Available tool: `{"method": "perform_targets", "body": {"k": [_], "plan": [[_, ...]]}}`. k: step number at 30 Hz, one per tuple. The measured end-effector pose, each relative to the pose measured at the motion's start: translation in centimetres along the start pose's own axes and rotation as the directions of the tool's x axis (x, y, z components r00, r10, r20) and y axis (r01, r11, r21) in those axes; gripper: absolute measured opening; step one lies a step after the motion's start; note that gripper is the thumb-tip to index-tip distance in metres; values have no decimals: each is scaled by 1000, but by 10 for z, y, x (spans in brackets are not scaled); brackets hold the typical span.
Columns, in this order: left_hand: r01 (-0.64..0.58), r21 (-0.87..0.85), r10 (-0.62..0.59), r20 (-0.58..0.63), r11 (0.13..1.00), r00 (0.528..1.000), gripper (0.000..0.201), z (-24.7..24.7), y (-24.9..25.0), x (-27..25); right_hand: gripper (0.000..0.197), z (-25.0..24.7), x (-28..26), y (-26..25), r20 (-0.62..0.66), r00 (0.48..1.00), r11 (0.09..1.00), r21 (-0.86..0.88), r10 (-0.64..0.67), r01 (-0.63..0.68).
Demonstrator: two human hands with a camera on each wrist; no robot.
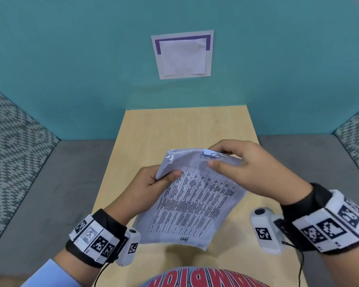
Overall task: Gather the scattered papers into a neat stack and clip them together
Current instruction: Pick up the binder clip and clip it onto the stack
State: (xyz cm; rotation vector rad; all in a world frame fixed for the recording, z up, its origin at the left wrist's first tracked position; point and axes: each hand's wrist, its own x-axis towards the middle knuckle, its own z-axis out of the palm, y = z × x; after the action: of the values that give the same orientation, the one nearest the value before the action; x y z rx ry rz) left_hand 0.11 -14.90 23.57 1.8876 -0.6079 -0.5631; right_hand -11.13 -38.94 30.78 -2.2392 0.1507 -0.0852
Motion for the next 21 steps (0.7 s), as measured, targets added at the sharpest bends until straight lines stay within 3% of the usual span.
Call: {"method": "perform_targets", "body": {"k": [3,5,8,10,12,16,19,21], "plan": [[29,-14,-29,2,999,1000,71,-3,-3,1,29,-12,2,-5,101,991,941,317,90,-118],[36,-30,-36,7,999,999,77,-4,-4,2,31,-13,5,-6,110,991,949,296,76,-105],[56,-54,-56,6,997,998,94,-6,-5,2,17,-10,10,-6,140,989,957,275,55,-92],[70,-70,-69,13,995,998,89,-5,-3,2,24,-8,15,-5,130,990,960,267,53,-86],[71,-73,-70,23,995,997,77,-5,-4,3,32,-3,19,-3,51,997,987,150,56,-63],[80,-76,-78,39,994,996,84,-5,-6,5,31,16,24,7,-104,993,986,-165,-48,30],[107,-129,-109,-7,986,994,54,-7,-6,9,47,8,15,25,-261,964,987,-161,-57,15],[133,-235,-146,-39,963,989,39,-10,-6,12,62,4,3,42,-390,920,997,-42,46,-68]]}}
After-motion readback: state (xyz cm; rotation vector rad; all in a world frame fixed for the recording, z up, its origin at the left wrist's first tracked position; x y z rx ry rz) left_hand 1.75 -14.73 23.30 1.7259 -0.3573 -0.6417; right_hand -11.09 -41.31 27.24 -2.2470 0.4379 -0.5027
